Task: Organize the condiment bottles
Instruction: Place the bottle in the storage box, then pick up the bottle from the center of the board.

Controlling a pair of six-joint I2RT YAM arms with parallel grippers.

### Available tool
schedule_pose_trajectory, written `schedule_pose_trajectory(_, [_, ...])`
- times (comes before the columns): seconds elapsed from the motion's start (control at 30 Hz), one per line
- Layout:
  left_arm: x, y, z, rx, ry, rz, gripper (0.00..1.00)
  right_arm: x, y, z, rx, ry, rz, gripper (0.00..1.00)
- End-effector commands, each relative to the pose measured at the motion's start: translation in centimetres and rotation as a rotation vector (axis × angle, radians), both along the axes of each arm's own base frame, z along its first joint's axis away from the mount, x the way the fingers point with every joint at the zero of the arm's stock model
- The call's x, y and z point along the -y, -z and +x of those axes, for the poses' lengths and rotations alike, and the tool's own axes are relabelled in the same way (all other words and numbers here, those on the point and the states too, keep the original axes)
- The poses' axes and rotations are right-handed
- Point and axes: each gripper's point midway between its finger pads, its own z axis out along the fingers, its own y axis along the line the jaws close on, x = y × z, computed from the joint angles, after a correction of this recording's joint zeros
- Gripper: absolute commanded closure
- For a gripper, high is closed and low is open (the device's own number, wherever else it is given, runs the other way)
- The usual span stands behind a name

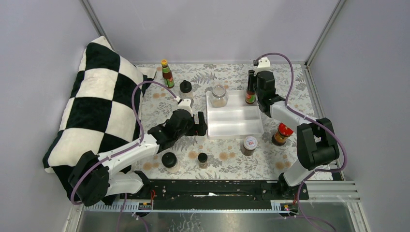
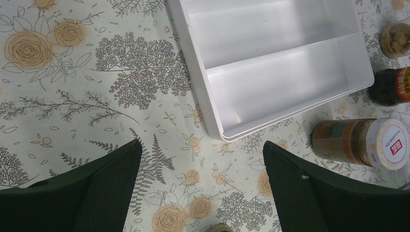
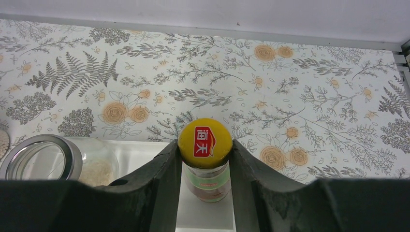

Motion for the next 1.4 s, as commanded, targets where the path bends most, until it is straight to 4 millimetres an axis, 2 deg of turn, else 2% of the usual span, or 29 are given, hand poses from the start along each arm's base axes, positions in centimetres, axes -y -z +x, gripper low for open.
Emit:
schedule_pose_trajectory(0.0, [0.6, -1.1, 0.7, 0.033, 0.001, -0.007, 0.01, 0.6, -4.9, 1.4, 0.186, 0.046, 0.035, 0.67])
schedule_pose_trajectory(0.2, [0.6, -0.9, 0.7, 0.031, 0.0, -0.006, 0.01, 0.4, -4.0, 1.6, 0.174, 0.044, 0.046, 0.65])
schedule_pose_trajectory(0.23, [0.6, -0.9, 0.7, 0.031, 0.0, -0.006, 0.01, 0.3, -3.9, 1.6, 0.171, 0.042, 0.047, 0.62])
schedule_pose_trajectory(0.37, [0.7, -1.0, 0.6, 0.027, 0.004, -0.012, 0.01, 0.3, -4.0, 1.3, 0.169, 0.043, 0.061, 0.4])
schedule_pose_trajectory(0.5, [1.0, -1.1, 0.5, 0.022, 0.014, -0.021, 0.01, 0.2, -4.4, 0.8, 0.17, 0.043, 0.094, 0.32])
schedule_pose_trajectory(0.67, [0.9, -1.3, 0.5, 0.025, 0.007, -0.02, 0.01, 0.4, -5.4, 0.3, 0.179, 0.049, 0.104, 0.28])
schedule_pose_trajectory(0.83, [0.7, -1.9, 0.5, 0.033, -0.004, -0.019, 0.01, 1.1, -7.6, -1.1, 0.192, 0.068, 0.118, 0.24])
schedule_pose_trajectory(1.03, [0.1, -2.8, 0.6, 0.045, -0.019, 0.0, 0.01, 1.7, -10.1, -4.0, 0.151, 0.075, 0.156, 0.15])
schedule_pose_trajectory(1.1, [-0.4, -3.3, 0.5, 0.054, -0.033, 0.005, 0.01, 2.1, -10.3, -5.6, 0.118, 0.079, 0.161, 0.07])
schedule_pose_trajectory(1.13, [-0.7, -3.6, 0.4, 0.061, -0.038, 0.006, 0.01, 2.2, -10.4, -6.5, 0.103, 0.079, 0.168, 0.01])
schedule_pose_trajectory(1.17, [-1.0, -4.0, 0.4, 0.07, -0.047, 0.006, 0.01, 2.3, -9.9, -7.5, 0.072, 0.075, 0.171, 0.01])
schedule_pose_trajectory(1.27, [-2.1, -5.4, 0.3, 0.104, -0.081, 0.009, 0.01, 1.9, -9.2, -10.2, 0.011, 0.033, 0.214, 0.0])
schedule_pose_trajectory(1.37, [-2.6, -8.1, 0.7, 0.16, -0.105, -0.015, 0.01, 1.4, -8.5, -12.9, -0.034, -0.009, 0.263, 0.0])
